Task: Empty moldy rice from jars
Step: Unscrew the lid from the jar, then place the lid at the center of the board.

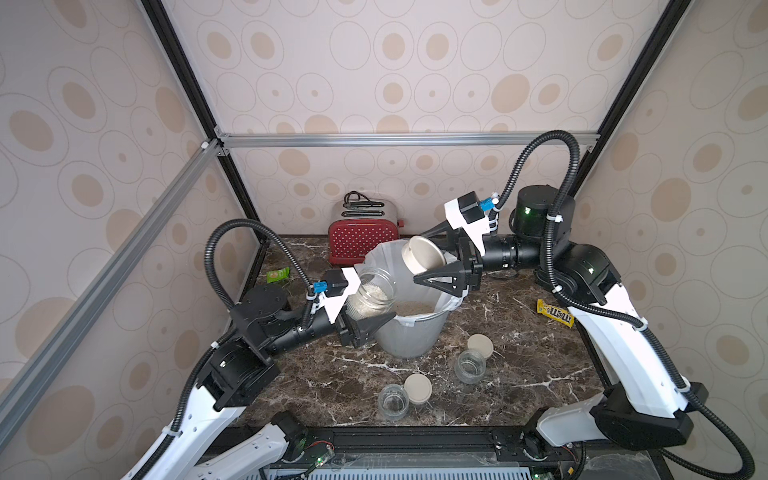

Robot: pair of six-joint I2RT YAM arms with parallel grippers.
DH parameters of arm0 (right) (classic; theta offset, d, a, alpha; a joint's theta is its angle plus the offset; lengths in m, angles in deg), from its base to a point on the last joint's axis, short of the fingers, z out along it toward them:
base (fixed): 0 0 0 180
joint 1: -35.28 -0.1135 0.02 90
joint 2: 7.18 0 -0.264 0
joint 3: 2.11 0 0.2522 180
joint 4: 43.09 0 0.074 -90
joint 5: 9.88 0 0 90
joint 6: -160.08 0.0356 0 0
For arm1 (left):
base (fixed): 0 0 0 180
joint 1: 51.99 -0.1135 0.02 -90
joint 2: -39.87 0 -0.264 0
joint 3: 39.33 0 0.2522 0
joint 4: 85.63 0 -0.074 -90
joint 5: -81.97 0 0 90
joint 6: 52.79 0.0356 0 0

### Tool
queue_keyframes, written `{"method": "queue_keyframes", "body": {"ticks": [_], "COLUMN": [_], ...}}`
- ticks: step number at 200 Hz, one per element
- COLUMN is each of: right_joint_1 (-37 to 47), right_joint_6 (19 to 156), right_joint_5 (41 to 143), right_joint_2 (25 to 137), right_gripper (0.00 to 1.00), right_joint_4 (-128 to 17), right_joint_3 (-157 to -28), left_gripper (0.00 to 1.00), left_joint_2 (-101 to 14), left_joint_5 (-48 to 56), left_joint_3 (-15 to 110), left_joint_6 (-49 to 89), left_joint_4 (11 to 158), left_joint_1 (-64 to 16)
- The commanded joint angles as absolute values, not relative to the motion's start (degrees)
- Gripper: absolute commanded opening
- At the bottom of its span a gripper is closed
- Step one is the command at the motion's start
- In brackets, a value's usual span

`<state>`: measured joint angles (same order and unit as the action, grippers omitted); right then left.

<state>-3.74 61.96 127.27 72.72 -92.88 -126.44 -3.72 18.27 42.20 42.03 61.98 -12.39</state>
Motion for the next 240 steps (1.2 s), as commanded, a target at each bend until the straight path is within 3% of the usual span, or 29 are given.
{"method": "queue_keyframes", "body": {"ticks": [1,46,135,240], "right_joint_1": [-3.55,-7.79,-21.11,-29.15], "right_joint_6": [64.45,66.87,69.05,76.04], "right_joint_5": [123.19,119.37,104.32,93.45], "right_joint_2": [70.53,69.84,79.33,87.23], "right_gripper": [0.51,0.51,0.48,0.47], "right_joint_4": [-89.06,-86.03,-85.18,-77.03], "right_joint_3": [-122.35,-114.04,-108.66,-102.48], "left_gripper": [0.45,0.44,0.45,0.45], "left_joint_2": [-0.32,2.33,4.1,5.51], "left_joint_5": [13.03,10.82,11.89,11.72], "left_joint_3": [45.85,47.98,49.67,49.82], "left_joint_6": [46.58,47.84,47.58,47.58], "left_joint_4": [59.87,57.42,56.62,56.7], "left_joint_1": [-12.37,-12.36,-12.43,-12.3]}}
